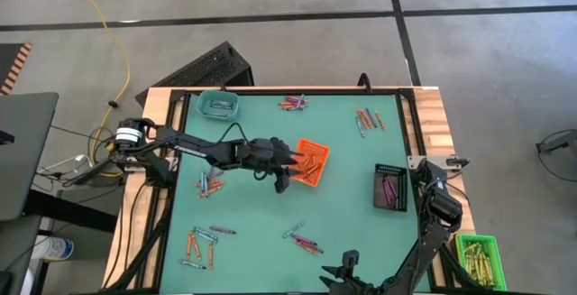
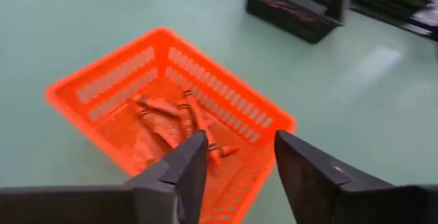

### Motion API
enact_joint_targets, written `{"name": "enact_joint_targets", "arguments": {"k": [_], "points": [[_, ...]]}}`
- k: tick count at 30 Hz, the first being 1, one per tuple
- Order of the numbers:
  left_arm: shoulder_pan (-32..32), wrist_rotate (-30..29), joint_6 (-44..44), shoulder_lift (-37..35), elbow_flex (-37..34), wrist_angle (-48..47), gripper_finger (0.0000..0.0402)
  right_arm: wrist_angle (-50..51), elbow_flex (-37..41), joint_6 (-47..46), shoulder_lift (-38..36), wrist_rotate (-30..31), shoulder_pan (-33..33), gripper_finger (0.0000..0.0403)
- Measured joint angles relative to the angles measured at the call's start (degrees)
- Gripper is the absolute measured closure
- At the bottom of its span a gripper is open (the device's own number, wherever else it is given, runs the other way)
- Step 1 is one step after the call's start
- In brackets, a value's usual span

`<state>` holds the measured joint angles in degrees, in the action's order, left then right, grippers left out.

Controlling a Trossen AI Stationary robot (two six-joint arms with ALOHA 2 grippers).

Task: Sort crayons
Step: Put the violet crayon into black bin

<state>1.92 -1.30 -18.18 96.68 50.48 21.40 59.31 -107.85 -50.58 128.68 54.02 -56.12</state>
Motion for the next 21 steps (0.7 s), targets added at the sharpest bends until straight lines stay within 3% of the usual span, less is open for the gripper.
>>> {"name": "enact_joint_targets", "arguments": {"k": [6, 10, 14, 21], "points": [[-2.8, 11.4, 3.2, 0.0, 0.0, 2.5, 0.0228, 0.1, 0.0, -0.4, 0.0, 0.0, 0.0, 0.0281], [-8.0, 12.5, 7.5, 0.0, 0.0, 1.0, 0.0234, 0.4, 0.0, -0.1, 0.0, 0.0, 0.3, 0.0281], [-14.0, 9.5, 11.5, -0.1, 0.0, -2.6, 0.0241, 1.6, 0.0, 0.1, 0.0, 0.0, 1.6, 0.0281], [-25.8, -1.3, 16.3, -0.1, 0.0, -11.7, 0.0247, 1.5, 0.0, 5.4, 0.0, -1.8, 4.7, 0.0281]]}}
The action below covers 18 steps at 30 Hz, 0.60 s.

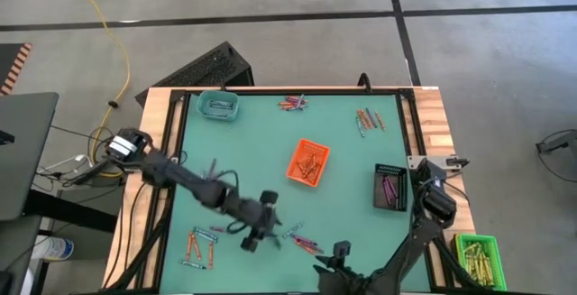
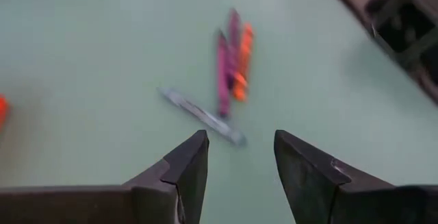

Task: Sort crayons
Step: Put the violet crayon into black bin

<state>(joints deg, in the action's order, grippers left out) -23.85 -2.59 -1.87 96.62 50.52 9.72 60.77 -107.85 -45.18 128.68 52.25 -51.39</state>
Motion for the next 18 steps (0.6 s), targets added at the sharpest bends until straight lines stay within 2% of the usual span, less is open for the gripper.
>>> {"name": "enact_joint_targets", "arguments": {"k": [6, 13, 18], "points": [[-8.3, -10.5, -0.7, 0.0, 0.0, -6.9, 0.0247, -2.5, 0.0, 7.8, 0.0, -4.1, 4.7, 0.0281], [-15.5, -17.0, -6.1, -0.4, 0.0, -16.0, 0.0247, -14.1, 0.0, 23.0, 0.0, -14.1, 10.6, 0.0281], [-20.6, -22.2, -10.8, -4.2, 0.0, -23.9, 0.0247, -17.8, 0.0, 29.0, 0.0, -18.4, 13.6, 0.0281]]}}
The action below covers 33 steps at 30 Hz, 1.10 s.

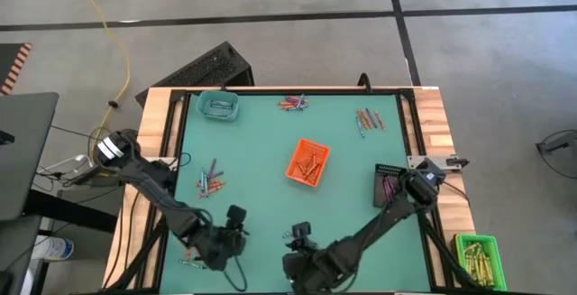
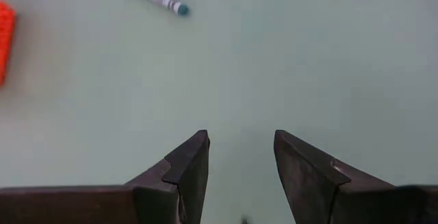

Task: Sort crayons
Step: Put the violet crayon into black bin

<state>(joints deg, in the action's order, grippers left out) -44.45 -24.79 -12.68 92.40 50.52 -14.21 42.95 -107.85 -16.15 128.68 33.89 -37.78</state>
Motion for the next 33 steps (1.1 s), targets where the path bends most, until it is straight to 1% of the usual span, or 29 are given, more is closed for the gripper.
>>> {"name": "enact_joint_targets", "arguments": {"k": [5, 8, 10, 14, 18, 20, 22, 25, 33], "points": [[-3.7, -2.4, -8.1, -5.6, 0.0, -13.2, 0.0247, -0.2, 0.0, 1.3, 0.0, -3.2, 1.8, 0.0281], [-4.9, -2.0, -13.2, -7.5, -0.1, -21.2, 0.0247, -0.1, 0.0, 1.8, 0.0, -3.6, 2.4, 0.0281], [-5.1, -0.5, -15.3, -8.2, -1.2, -23.5, 0.0247, 0.2, 0.0, 1.9, 0.0, -3.7, 2.8, 0.0281], [-4.3, 5.0, -16.7, -8.8, -5.7, -22.6, 0.0247, 0.7, 0.0, 1.9, 0.0, -4.0, 3.6, 0.0281], [-2.9, 7.0, -17.3, -9.3, -9.6, -17.5, 0.0247, 1.3, 0.0, 1.9, 0.0, -4.0, 4.3, 0.0281], [-2.3, 8.4, -16.6, -9.6, -10.9, -13.3, 0.0247, 1.5, 0.0, 1.9, 0.0, -4.1, 4.3, 0.0281], [-1.5, 10.3, -15.4, -9.7, -11.6, -10.1, 0.0247, 1.5, 0.0, 2.4, 0.0, -4.1, 4.3, 0.0281], [-0.4, 12.6, -14.5, -9.7, -12.1, -8.2, 0.0252, 1.5, 0.0, 2.5, 0.0, -4.1, 4.3, 0.0281], [1.7, 15.0, -13.1, -9.6, -12.2, -6.6, 0.0285, 1.6, 0.0, 2.5, 0.0, -4.1, 4.3, 0.0281]]}}
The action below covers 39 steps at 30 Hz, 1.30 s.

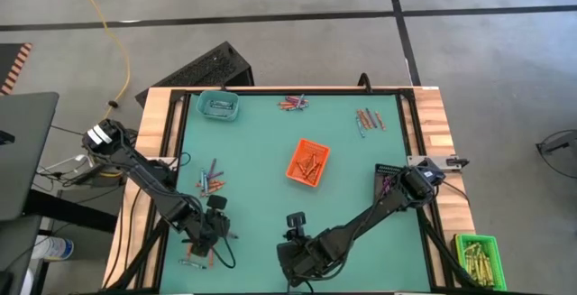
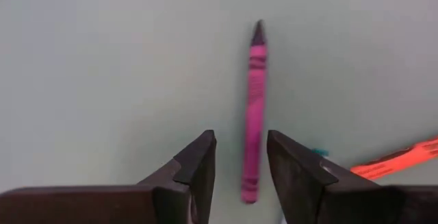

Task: Sort crayons
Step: Put the violet crayon into black bin

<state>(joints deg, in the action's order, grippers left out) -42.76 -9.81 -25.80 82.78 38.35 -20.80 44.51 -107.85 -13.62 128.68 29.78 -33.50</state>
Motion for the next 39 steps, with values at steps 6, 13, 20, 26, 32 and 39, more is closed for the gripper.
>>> {"name": "enact_joint_targets", "arguments": {"k": [6, 13, 20, 26, 32, 39], "points": [[0.2, 1.6, 1.3, 0.6, 0.0, 5.0, 0.0304, 0.0, 0.0, 0.0, 0.0, 0.0, -0.2, 0.0281], [0.2, 2.5, 1.2, 3.7, 0.1, 5.0, 0.0305, 0.0, 0.0, -0.2, 0.0, 0.0, -0.2, 0.0281], [0.1, 1.7, 1.3, 5.2, 0.3, 5.4, 0.0319, 0.0, 0.0, -0.3, 0.0, 0.0, -0.6, 0.0281], [-0.3, 0.6, 3.0, 5.3, 0.3, 7.0, 0.0379, 0.0, 0.0, -0.4, 0.0, 0.0, -0.6, 0.0281], [-0.4, -0.6, 4.2, 5.3, 0.2, 8.5, 0.0394, 0.0, 0.0, -1.3, 0.0, 0.1, -0.6, 0.0281], [-0.3, -2.4, 7.5, 5.7, 1.8, 8.4, 0.0399, 0.1, 0.0, -1.9, 0.0, 0.3, -1.4, 0.0281]]}}
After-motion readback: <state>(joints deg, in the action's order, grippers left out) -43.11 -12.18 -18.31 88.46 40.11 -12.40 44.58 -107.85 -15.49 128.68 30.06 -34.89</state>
